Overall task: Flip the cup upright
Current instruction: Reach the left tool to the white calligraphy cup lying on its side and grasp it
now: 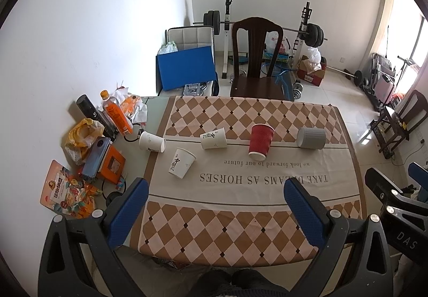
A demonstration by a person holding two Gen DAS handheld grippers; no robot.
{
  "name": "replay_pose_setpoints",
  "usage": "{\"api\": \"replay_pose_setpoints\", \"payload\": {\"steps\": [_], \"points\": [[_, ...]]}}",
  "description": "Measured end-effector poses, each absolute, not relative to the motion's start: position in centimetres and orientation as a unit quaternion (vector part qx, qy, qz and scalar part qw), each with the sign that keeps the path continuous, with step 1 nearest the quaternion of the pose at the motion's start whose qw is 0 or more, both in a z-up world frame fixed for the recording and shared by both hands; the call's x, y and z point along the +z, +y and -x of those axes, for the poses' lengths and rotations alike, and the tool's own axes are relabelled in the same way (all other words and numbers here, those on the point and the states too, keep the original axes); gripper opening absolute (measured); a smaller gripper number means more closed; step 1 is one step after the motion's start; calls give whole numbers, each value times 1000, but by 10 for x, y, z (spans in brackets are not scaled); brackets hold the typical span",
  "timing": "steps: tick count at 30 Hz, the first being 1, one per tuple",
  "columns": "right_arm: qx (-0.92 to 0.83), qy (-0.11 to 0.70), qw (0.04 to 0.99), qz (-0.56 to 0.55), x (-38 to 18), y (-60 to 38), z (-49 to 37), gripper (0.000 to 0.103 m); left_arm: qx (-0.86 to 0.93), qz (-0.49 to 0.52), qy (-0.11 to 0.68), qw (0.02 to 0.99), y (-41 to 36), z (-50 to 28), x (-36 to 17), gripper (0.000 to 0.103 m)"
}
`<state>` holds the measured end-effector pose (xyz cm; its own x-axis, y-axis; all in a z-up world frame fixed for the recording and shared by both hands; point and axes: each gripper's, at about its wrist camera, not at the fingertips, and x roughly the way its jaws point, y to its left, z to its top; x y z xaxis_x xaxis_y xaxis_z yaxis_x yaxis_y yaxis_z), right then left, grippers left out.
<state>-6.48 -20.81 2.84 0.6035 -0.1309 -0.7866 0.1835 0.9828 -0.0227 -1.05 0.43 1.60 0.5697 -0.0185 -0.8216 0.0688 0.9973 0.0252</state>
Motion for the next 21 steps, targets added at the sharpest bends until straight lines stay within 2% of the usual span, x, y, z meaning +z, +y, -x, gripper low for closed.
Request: {"api": "replay_pose_setpoints", "payload": {"steps": [14,21], "points": [[-78,453,888,-34,36,-197,49,103,-9,-30,465,885,-12,3,23,103],[-50,504,861,-34,-35,-214,18,103,46,-51,490,869,-14,-29,-28,103]]}}
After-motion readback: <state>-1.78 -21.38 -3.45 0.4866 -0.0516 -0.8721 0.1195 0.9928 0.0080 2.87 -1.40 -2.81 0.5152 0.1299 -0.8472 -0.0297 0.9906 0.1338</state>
